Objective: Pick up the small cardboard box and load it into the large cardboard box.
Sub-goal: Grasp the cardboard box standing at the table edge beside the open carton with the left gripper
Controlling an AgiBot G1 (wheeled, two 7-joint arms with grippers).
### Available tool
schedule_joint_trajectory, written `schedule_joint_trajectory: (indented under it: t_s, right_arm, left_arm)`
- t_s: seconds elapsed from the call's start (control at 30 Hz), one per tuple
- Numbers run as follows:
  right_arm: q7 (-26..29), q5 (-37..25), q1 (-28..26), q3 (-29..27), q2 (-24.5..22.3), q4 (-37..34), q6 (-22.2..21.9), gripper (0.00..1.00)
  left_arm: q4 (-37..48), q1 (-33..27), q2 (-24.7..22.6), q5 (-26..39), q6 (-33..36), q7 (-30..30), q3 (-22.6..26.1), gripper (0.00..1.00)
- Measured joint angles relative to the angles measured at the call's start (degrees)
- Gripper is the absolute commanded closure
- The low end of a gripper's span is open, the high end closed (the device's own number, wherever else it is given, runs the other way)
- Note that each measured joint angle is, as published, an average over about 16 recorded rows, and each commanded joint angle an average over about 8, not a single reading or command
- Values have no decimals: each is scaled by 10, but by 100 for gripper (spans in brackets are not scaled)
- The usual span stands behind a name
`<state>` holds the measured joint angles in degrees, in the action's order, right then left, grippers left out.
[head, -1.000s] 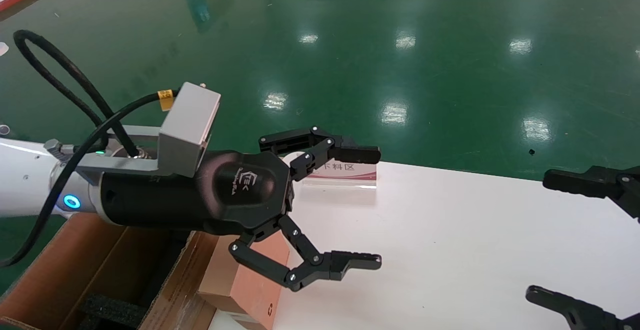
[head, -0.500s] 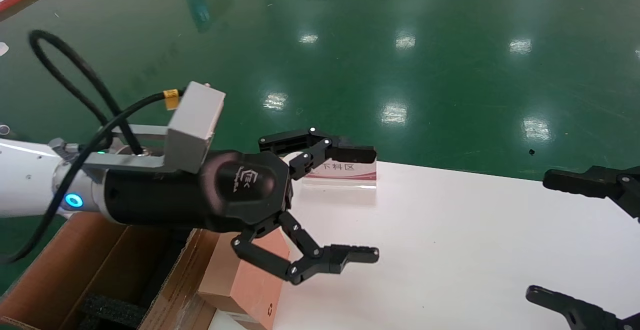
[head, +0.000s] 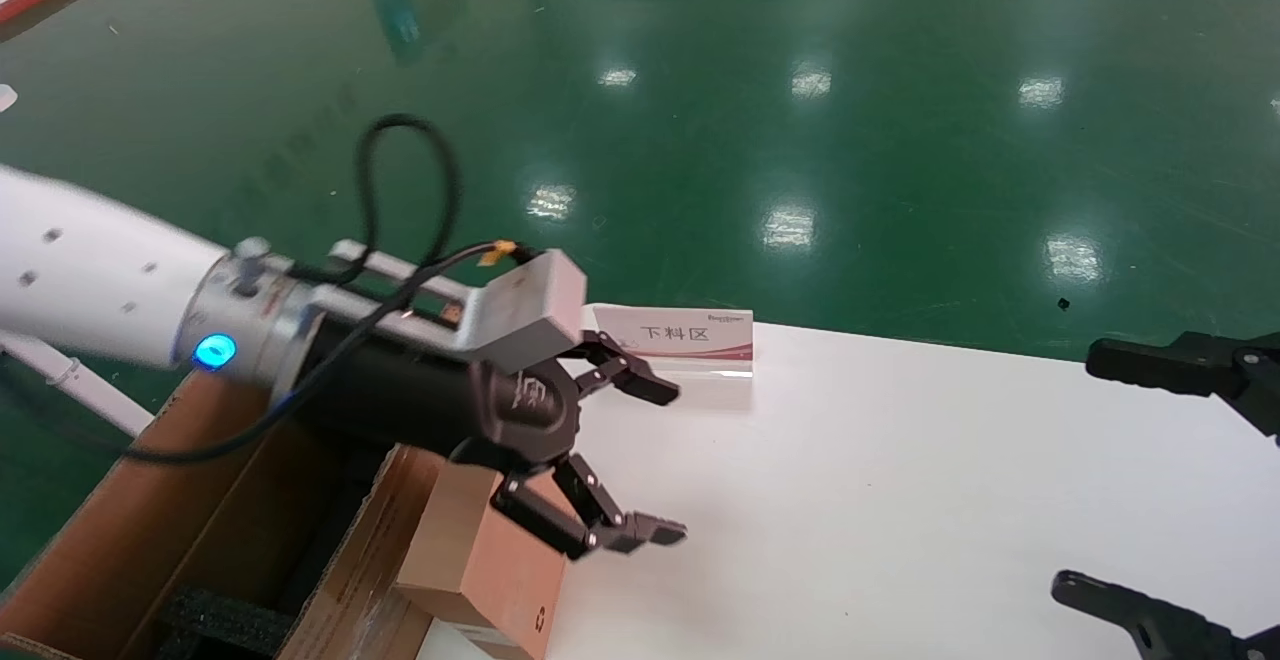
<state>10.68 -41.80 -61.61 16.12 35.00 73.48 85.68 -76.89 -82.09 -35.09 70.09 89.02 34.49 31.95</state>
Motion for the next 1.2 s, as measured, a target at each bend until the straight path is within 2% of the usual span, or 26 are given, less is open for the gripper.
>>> schedule_joint_trajectory:
  t_s: [0.27,0.63,0.93,1.2]
  right_arm:
    - [0,0,0,0,0,0,0,0]
    - [0,1,0,1,0,0,0,0]
    - [-1,1,0,1,0,0,-1,0]
    - [-1,1,0,2,-1,0,-1,0]
  left_arm:
    - [-1,-130,-30,109,14,145,118,0]
    - [-6,-256,-53,172,14,295,269,0]
    - [-9,-335,-65,182,14,374,385,0]
    - [-10,-393,-69,145,13,426,476,0]
